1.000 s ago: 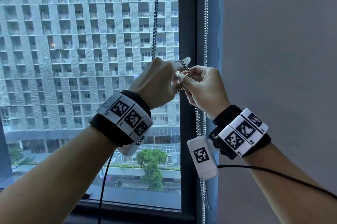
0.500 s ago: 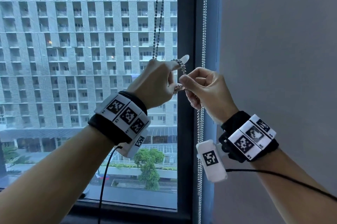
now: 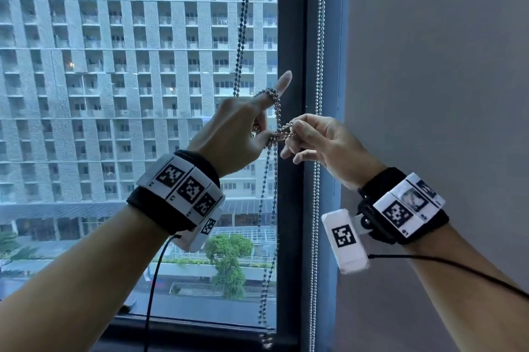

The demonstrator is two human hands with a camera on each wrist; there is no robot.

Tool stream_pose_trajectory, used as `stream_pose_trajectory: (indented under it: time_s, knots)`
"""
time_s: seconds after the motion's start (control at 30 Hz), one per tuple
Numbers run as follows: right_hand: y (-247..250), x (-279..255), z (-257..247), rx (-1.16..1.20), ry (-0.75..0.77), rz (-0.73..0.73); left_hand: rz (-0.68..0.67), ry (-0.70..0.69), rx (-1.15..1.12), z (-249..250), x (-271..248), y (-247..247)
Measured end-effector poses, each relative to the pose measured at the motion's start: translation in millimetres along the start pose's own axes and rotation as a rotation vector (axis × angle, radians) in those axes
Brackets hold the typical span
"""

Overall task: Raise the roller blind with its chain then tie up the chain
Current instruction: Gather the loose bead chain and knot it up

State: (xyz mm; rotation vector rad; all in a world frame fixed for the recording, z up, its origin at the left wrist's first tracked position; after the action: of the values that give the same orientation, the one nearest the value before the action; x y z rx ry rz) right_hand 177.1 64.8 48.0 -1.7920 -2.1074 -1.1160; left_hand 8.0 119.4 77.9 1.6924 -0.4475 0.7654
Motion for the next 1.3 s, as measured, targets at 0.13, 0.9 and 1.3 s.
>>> stream_pose_trajectory:
  time_s: [0.13,0.9,1.3]
  knots:
    - [-11.7,3.5,-11.0,-0.231,0.017,-0.153,-0.026,-0.029,0.018,-6.4,-4.4,-0.4]
    - [2.4,-19.8,0.1,0.611,-0.07,0.387,0.037,-0.109,-0.119,-24.1,-21.4,12.2]
    - [-44.2,-23.9,-4.8,0.076,-0.2,0.098,-0.06,-0.204,-0.085,-6.6,5.2,-16.2]
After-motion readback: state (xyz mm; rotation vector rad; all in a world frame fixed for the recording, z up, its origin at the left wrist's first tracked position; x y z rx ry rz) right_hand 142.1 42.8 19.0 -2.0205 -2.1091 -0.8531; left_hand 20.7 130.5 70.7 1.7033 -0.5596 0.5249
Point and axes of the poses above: each hand's wrist, its own x-axis towards the middle knuckle, its own y-axis out of the back of the hand, z = x × y, the point moved 2 cm from there along x, towards the middle knuckle, and after that the axes turned 13 degrees about -z, right-handed, at the moved point
